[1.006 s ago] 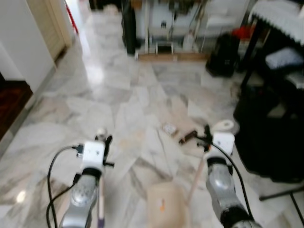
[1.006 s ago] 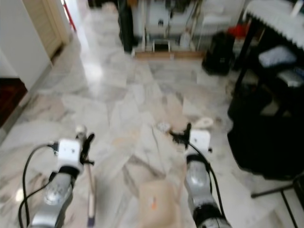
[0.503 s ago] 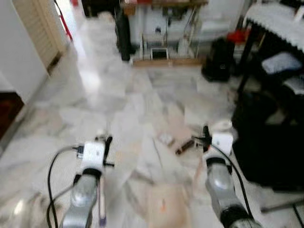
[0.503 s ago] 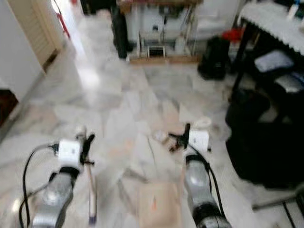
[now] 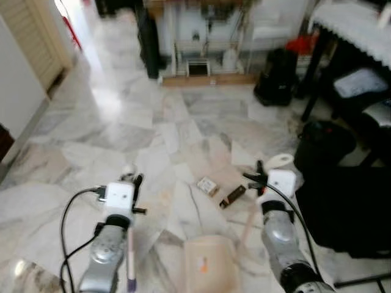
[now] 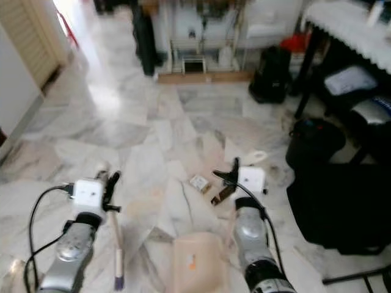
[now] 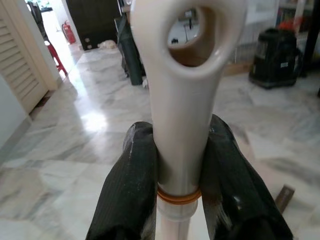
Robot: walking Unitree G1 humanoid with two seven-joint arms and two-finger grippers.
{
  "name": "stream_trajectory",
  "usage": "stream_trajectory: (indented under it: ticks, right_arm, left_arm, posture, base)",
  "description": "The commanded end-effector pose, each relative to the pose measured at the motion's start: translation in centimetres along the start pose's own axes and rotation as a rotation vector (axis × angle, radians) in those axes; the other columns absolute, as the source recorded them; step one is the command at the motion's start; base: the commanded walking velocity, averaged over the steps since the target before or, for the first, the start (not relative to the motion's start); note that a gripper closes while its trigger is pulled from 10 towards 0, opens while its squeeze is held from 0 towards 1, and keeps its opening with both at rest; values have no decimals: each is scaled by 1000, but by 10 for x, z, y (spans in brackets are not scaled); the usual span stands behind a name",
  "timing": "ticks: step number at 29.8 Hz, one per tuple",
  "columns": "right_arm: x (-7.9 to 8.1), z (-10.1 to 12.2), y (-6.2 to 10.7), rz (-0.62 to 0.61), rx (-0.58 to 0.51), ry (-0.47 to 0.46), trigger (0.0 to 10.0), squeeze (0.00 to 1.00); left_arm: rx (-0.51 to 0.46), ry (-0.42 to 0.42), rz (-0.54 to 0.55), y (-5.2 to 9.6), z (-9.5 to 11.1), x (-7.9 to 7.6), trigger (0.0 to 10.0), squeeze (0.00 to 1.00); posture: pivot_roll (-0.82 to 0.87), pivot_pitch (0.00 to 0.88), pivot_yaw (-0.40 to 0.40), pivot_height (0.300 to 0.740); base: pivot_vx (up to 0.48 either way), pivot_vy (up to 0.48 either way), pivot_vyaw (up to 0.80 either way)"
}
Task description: Sweep floor
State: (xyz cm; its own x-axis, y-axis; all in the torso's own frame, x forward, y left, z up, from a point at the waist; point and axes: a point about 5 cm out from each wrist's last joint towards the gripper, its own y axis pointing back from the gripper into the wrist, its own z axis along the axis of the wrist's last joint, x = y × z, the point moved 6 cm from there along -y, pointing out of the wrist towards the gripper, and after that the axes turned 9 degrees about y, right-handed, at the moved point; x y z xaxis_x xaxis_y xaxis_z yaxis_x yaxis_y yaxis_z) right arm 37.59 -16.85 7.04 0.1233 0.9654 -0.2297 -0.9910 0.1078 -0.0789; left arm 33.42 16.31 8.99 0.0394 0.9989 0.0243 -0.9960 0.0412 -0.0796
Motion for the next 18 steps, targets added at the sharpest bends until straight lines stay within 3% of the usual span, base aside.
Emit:
stream_trajectory:
  ticks: [1,18]
  right_arm:
    - [7,12,-4,9,-38,-20,10000,0]
    - [13,12,-3,35,-37,-22,10000,0]
  left_arm:
    - [-36,-19,4,-2,9,5,10000,0]
    - [-39,-22,7,-2,10,6,10000,0]
  posture:
    - [133,19,-30,740]
    - [138,21,-29,740]
  base:
    - [375,0,0]
    - [374,0,0]
